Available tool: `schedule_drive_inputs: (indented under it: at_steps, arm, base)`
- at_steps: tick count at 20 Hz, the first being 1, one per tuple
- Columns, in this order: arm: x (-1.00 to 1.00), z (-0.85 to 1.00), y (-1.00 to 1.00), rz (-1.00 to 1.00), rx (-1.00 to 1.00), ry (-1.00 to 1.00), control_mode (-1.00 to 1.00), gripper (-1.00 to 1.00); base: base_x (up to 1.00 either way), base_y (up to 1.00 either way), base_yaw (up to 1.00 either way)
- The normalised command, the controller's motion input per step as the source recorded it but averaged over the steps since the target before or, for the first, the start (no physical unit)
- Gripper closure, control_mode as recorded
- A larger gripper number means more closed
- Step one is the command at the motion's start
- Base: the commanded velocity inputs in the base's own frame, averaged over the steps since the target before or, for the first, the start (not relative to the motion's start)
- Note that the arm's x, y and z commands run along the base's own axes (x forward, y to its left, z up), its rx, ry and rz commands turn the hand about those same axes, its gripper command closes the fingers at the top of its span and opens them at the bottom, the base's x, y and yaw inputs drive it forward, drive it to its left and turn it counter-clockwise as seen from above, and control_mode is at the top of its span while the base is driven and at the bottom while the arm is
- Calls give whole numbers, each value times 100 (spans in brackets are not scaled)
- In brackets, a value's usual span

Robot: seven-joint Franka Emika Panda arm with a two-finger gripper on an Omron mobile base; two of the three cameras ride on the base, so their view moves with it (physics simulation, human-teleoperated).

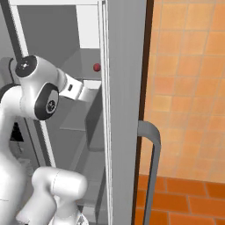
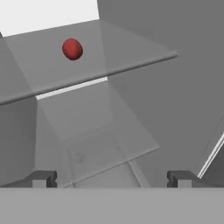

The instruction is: Take the strawberry from the fridge and place it on top of the pancake, located on the dining counter.

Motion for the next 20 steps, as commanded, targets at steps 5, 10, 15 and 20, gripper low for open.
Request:
schedule_drive_inputs:
  at_steps: [5,10,15,20]
  arm:
    - [95,24,7,0,0,3,-100,-100]
    - [89,0,-3,3,0,0,-100,-100]
    - [67,3,-16,13,0,0,-100,-100]
    - [39,3,-6,16,-5,0,-100,-100]
  base:
    - [0,0,0]
    - [0,0,0]
    - [0,0,0]
    - [0,0,0]
